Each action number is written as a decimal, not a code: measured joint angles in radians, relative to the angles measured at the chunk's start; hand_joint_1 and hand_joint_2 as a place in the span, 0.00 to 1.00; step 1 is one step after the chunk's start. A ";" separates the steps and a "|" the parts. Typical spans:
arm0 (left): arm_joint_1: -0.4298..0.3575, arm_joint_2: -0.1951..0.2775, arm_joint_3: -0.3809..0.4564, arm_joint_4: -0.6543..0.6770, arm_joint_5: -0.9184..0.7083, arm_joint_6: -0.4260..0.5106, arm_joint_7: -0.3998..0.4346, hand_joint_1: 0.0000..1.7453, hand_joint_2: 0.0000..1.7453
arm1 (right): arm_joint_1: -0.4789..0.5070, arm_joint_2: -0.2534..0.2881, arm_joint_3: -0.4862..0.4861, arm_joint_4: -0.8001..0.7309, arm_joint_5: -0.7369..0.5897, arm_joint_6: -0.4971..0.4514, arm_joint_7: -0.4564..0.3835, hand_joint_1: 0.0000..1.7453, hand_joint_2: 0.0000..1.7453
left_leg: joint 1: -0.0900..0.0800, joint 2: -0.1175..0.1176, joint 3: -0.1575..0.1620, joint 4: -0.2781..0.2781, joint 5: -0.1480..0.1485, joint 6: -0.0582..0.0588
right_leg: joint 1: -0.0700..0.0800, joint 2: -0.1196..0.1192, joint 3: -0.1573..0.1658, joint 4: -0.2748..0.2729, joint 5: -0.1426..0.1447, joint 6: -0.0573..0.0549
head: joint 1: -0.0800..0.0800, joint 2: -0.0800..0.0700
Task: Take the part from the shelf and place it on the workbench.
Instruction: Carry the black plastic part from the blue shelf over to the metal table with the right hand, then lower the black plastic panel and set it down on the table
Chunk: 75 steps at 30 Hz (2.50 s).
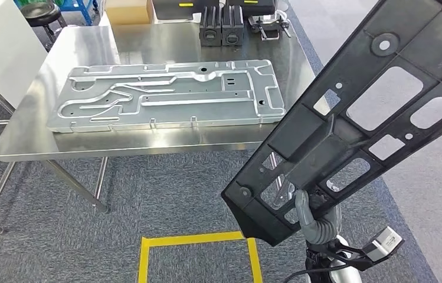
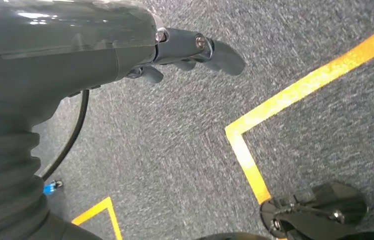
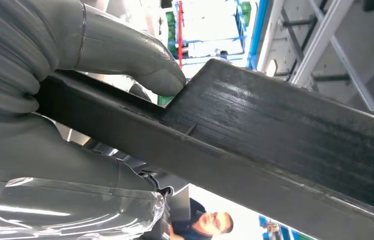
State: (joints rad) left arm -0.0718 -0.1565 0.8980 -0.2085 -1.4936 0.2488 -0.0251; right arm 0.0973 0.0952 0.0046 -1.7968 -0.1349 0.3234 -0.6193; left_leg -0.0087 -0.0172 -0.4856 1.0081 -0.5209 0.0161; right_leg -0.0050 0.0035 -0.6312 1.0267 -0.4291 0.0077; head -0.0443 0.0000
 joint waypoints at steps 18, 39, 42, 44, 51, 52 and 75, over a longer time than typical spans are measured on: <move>0.009 0.001 0.000 0.000 -0.004 -0.001 0.004 0.00 1.00 | 0.007 0.001 -0.004 -0.009 0.040 -0.017 -0.002 1.00 1.00 | 0.007 0.010 -0.122 0.011 0.091 0.011 | -0.007 0.002 0.133 0.018 -0.111 0.017 | 0.000 0.000; -0.021 0.005 -0.019 0.002 -0.033 -0.043 -0.018 0.00 1.00 | -0.481 -0.098 0.113 0.089 1.099 -0.524 0.265 1.00 1.00 | 0.013 0.003 -0.171 0.264 -0.086 -0.040 | -0.001 0.019 0.056 -0.022 -0.022 -0.038 | 0.000 0.000; -0.029 0.009 -0.030 0.002 -0.039 -0.027 -0.025 0.00 1.00 | -0.713 -0.103 0.217 0.262 1.511 -0.601 0.445 1.00 1.00 | 0.017 0.009 -0.160 0.118 0.058 -0.044 | -0.002 0.020 0.082 -0.019 -0.044 -0.031 | 0.000 0.000; -0.036 0.010 -0.037 0.002 -0.040 -0.006 -0.023 0.00 1.00 | -0.852 -0.103 0.281 0.412 1.650 -0.611 0.507 1.00 1.00 | 0.012 0.014 -0.146 0.028 0.115 -0.033 | 0.000 0.016 0.088 -0.017 -0.053 -0.022 | 0.000 0.000; -0.045 0.008 -0.052 0.002 -0.037 0.019 -0.018 0.00 1.00 | -1.062 -0.085 0.409 0.818 1.704 -0.648 0.568 0.00 0.00 | 0.018 0.008 -0.137 -0.006 0.124 -0.001 | 0.003 0.000 0.074 0.014 -0.088 0.008 | 0.000 0.000; -0.046 0.008 -0.052 0.002 -0.037 0.019 -0.019 0.00 1.00 | -1.063 -0.084 0.410 0.824 1.704 -0.649 0.568 0.00 0.00 | 0.018 0.007 -0.137 -0.006 0.124 0.000 | 0.003 0.000 0.072 0.019 -0.090 0.009 | 0.000 0.000; -0.018 0.013 -0.062 0.003 -0.022 0.004 -0.012 0.00 0.00 | -1.118 -0.046 0.478 1.309 1.636 -0.696 0.556 0.00 0.00 | 0.018 0.008 -0.163 0.113 0.059 -0.037 | -0.003 0.003 0.008 -0.014 0.015 -0.025 | 0.000 0.000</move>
State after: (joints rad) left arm -0.0893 -0.1434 0.8362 -0.2056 -1.5156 0.2526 -0.0366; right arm -1.0204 0.0488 0.4829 -0.4881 1.5006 -0.3722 -0.0631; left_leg 0.0091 -0.0088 -0.6487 1.1206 -0.4614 -0.0211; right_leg -0.0077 0.0069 -0.6236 1.0127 -0.4138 -0.0174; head -0.0443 0.0000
